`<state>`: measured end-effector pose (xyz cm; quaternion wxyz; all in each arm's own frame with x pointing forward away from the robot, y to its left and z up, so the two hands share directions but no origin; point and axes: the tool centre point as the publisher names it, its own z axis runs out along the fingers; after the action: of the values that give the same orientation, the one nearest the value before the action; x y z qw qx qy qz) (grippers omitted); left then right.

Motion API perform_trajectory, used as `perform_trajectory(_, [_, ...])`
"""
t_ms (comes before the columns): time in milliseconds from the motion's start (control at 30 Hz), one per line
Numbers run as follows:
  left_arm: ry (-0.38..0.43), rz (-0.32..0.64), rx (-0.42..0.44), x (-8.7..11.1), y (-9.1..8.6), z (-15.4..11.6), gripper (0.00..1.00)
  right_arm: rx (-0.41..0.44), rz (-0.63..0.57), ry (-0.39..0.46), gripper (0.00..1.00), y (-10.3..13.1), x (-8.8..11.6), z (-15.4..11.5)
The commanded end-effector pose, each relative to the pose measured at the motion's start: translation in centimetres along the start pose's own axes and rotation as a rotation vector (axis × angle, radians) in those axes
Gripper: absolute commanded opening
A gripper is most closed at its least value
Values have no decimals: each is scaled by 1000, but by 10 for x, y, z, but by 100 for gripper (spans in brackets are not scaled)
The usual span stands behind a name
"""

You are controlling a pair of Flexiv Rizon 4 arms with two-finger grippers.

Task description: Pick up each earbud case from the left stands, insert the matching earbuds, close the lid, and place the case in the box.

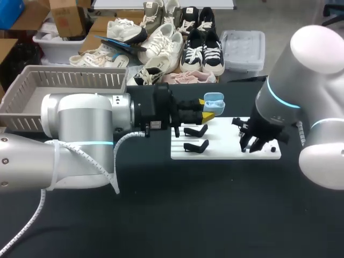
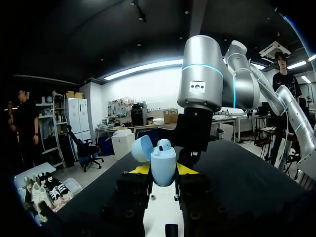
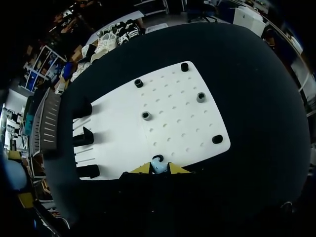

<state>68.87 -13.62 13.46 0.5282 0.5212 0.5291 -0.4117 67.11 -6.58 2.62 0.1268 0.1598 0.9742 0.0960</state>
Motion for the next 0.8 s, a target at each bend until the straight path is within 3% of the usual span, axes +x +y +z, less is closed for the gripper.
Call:
perform_trajectory(33, [1, 0, -2, 0, 0, 0, 0, 4, 4, -17, 0, 0, 3, -5])
perform_trajectory(433, [1, 0, -2, 0, 0, 0, 0, -2, 4, -41, 0, -6, 9, -19])
perform_trajectory(800, [1, 0, -2, 0, 0, 0, 0, -8, -102, -53, 0, -9, 20, -35])
